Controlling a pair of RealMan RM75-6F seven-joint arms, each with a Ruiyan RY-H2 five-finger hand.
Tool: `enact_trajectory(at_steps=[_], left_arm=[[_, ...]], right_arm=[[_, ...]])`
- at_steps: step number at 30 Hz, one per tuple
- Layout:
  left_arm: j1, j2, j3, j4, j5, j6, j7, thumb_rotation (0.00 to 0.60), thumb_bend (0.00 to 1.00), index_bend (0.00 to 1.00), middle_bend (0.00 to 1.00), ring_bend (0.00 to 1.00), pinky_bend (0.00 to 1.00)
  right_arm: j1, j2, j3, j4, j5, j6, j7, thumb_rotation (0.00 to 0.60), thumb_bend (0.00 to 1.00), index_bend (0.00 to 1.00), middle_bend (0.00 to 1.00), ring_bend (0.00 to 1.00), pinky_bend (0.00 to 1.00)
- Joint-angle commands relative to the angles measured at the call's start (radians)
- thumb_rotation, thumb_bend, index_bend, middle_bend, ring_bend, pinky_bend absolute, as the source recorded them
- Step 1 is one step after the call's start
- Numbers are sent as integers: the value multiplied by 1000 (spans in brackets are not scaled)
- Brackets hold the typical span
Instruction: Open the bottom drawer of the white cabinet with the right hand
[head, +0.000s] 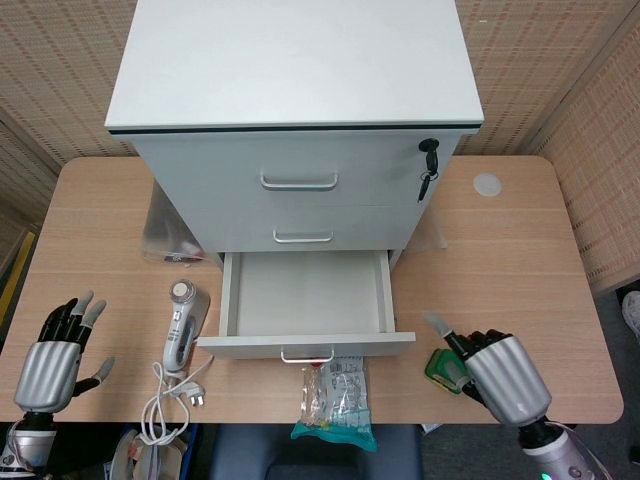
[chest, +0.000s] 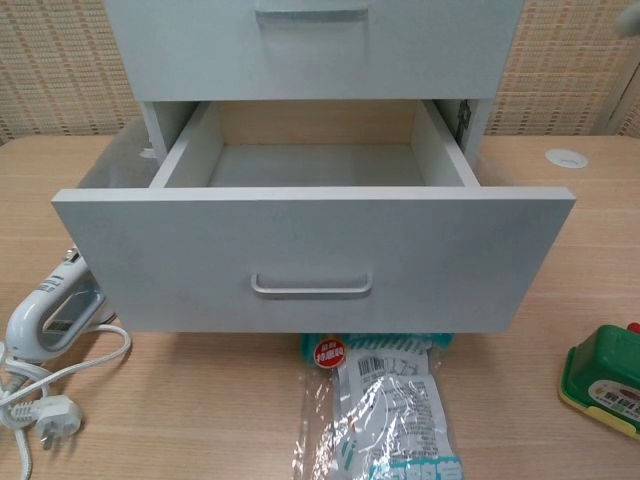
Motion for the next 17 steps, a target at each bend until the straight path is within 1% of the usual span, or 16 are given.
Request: enact_trajectory(at_steps=[1, 2, 3, 4, 5, 6, 7, 8, 9, 10, 13, 17], left_arm=[[-3, -3, -2, -1, -4, -4, 5, 600, 249, 89, 0, 0, 96], [-3, -4, -2, -2, -5, -5, 6, 600, 249, 89, 0, 0, 96], [-4, -5, -3, -2, -7, -7, 8, 600, 249, 90, 0, 0, 96], [-5, -7, -4, -2, -8, -7, 11, 600, 249, 90, 0, 0, 96], [-6, -9, -4, -1, -8, -7, 13, 600, 249, 90, 0, 0, 96], [-6, -11, -5, -2, -8, -7, 14, 600, 250, 89, 0, 0, 96], [-7, -12, -5, -3, -9, -8, 15, 600, 250, 89, 0, 0, 96], [-8, -13, -5, -3, -9, -8, 17, 600, 249, 89, 0, 0, 96], [-8, -13, -5, -5, -9, -7, 20, 600, 249, 89, 0, 0, 96], [-7, -13, -5, -7, -8, -5, 22, 600, 249, 89, 0, 0, 96], [-4, -11, -3, -15, -1, 3, 25, 600, 249, 89, 0, 0, 96], [-1, -9, 1, -20, 0, 7, 27, 600, 250, 89, 0, 0, 96]], right_arm=[[-91, 49, 40, 100, 96, 57, 129, 600, 293, 139, 606, 589, 729], [-102, 51, 50, 124, 119, 55, 155, 600, 292, 139, 575, 555, 706], [-112, 51, 57, 148, 142, 48, 180, 600, 287, 139, 528, 497, 661], [-124, 52, 66, 178, 171, 34, 211, 600, 276, 130, 465, 419, 589], [-132, 49, 76, 200, 189, 26, 230, 600, 265, 122, 423, 365, 535], [-140, 43, 86, 223, 203, 18, 247, 600, 237, 93, 345, 274, 438], [-150, 33, 98, 253, 219, 7, 267, 600, 215, 59, 287, 213, 369], [-158, 24, 107, 275, 228, 2, 279, 600, 202, 39, 256, 182, 335], [-165, 15, 115, 293, 236, -4, 291, 600, 188, 11, 206, 132, 281], [-173, 8, 123, 310, 243, -10, 305, 600, 183, 2, 171, 96, 245], [-198, -12, 145, 354, 262, -24, 349, 600, 181, 0, 116, 48, 204], [-230, -28, 169, 399, 287, -48, 390, 600, 181, 0, 109, 48, 204]])
